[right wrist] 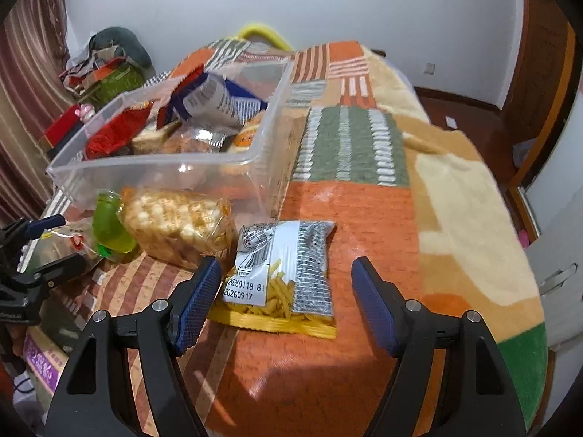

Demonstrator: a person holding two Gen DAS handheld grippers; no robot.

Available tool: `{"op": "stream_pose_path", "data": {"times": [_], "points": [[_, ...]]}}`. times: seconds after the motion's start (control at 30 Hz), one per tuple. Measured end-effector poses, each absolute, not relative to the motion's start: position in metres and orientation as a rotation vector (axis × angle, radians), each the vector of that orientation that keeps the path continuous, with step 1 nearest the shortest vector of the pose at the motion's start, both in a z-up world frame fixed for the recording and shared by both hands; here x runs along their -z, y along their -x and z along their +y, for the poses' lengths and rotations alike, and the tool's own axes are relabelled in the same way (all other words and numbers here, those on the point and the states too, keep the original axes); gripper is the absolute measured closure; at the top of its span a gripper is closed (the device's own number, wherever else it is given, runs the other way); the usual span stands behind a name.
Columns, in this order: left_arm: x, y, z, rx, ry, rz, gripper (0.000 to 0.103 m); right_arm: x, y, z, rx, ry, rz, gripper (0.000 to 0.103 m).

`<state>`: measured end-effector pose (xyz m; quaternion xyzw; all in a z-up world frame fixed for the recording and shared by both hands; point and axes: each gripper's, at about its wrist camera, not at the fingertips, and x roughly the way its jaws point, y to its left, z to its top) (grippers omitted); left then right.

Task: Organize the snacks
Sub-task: 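Grasp the green-zip cookie bag with left gripper while right gripper grasps the chip bag, then carry cookie bag with left gripper while right gripper carries chip bag into the box, release both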

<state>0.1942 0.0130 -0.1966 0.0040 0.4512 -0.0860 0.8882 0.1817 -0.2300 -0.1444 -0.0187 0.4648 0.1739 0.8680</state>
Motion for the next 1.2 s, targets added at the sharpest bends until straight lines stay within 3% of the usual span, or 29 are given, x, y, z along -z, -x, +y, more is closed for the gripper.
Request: {"op": "stream_pose_path", "data": {"times": [0.23, 0.43, 0.53, 1.2], "points": [[0.213, -0.196, 0.011, 0.199, -0.004, 0.978, 0.004, 0.147, -0.179, -0.23, -0.384, 0.031, 0.992, 0.05], [0.206, -0.191, 0.018, 0.173, 0.002, 0.946, 0.042, 0.146, -0.177, -0.233, -0.373, 0.028, 0.981, 0.054], [0.202, -0.19, 0.024, 0.161, 0.004, 0.943, 0.052, 0.141, -0.174, -0.235, -0.371, 0.021, 0.972, 0.056], [0.112, -0.164, 0.033, 0.14, 0.022, 0.725, 0.053, 0.072, -0.164, -0.234, -0.392, 0.019, 0.787, 0.056]]}}
